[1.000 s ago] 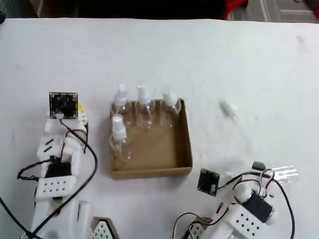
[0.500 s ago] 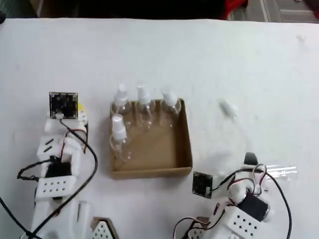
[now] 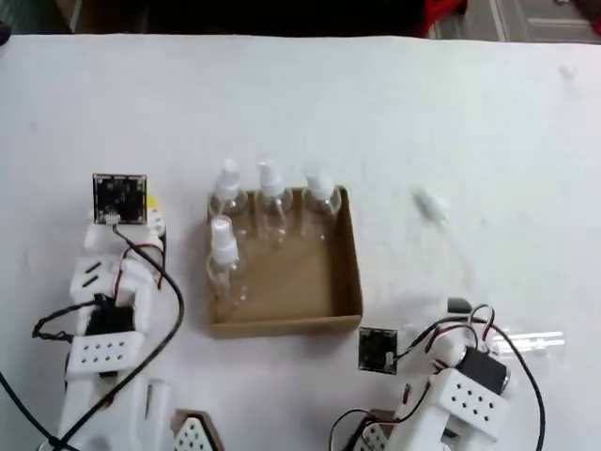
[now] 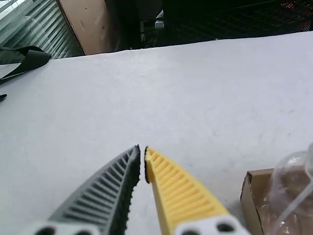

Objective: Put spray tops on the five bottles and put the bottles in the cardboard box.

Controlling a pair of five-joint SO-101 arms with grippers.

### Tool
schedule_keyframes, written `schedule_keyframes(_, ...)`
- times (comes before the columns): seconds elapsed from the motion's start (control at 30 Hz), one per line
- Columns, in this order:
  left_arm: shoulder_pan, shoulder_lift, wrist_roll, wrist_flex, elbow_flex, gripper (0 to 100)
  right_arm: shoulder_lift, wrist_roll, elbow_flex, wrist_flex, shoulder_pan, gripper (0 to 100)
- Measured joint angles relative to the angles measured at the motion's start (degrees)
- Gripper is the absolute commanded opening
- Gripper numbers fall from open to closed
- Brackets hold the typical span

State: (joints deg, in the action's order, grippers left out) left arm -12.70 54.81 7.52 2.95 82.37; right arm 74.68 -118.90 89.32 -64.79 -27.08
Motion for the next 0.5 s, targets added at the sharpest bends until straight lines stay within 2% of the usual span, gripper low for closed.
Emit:
schedule_keyframes(0.27,0.00,0.00,0.00,0.00,0.00,2,-1.49,-0.26,0.18,0.70,0.35,1.9)
schedule_keyframes(0.43,0.26,0.00,0.00,0.00,0.00,2,-1.58,0.09,-0.35,0.44,-0.18,2.0)
schedule_keyframes(0.5,0.35,0.00,0.00,0.00,0.00,2,-2.37,2.90,-2.11,0.09,-0.18,1.6)
